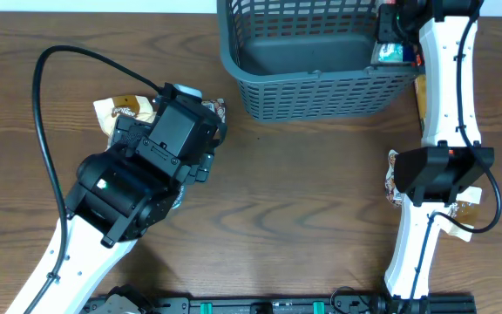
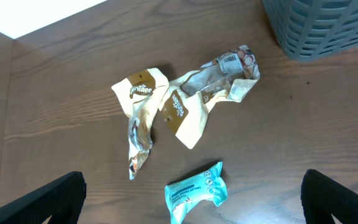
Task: Pack container
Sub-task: 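Carry the tissue packs into the basket and open the right gripper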
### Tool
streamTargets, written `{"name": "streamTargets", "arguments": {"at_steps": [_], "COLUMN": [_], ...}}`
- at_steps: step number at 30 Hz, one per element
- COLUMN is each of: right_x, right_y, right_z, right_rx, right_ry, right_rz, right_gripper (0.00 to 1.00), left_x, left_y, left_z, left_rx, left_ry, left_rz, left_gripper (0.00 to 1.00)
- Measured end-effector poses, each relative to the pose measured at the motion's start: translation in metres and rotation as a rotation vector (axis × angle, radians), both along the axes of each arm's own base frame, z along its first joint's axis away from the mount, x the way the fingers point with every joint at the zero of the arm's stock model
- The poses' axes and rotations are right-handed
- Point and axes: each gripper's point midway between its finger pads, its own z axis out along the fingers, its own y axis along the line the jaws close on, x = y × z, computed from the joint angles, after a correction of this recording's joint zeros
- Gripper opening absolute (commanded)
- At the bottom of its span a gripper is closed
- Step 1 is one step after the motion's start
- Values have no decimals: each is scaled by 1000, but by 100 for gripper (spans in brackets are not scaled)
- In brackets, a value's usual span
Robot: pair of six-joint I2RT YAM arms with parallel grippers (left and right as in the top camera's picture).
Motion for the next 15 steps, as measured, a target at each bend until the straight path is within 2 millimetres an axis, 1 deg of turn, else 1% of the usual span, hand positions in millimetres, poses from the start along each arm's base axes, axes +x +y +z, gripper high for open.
{"name": "streamTargets", "arguments": {"at_steps": [2, 4, 5, 11, 13, 15], "right_x": [3, 4, 5, 12, 15, 18], "right_y": [0, 1, 2, 8, 9, 10], "right_z": [2, 2, 3, 7, 11, 20], "right_rx": [-2, 3, 7, 26, 32, 34], "right_ry": [-13, -20, -23, -57, -74, -105], "right_rz": [3, 1, 8, 42, 50, 55], "right_gripper": [63, 79, 82, 87, 89, 92], "left_x": [0, 0, 0, 0, 0, 0], "left_y": [0, 0, 0, 0, 0, 0], "left_z": [0, 0, 0, 0, 0, 0], "left_rx": [0, 0, 0, 0, 0, 0], "left_ry": [0, 0, 0, 0, 0, 0], "left_rz": [0, 0, 0, 0, 0, 0], "left_gripper": [99, 99, 98, 98, 99, 99]}}
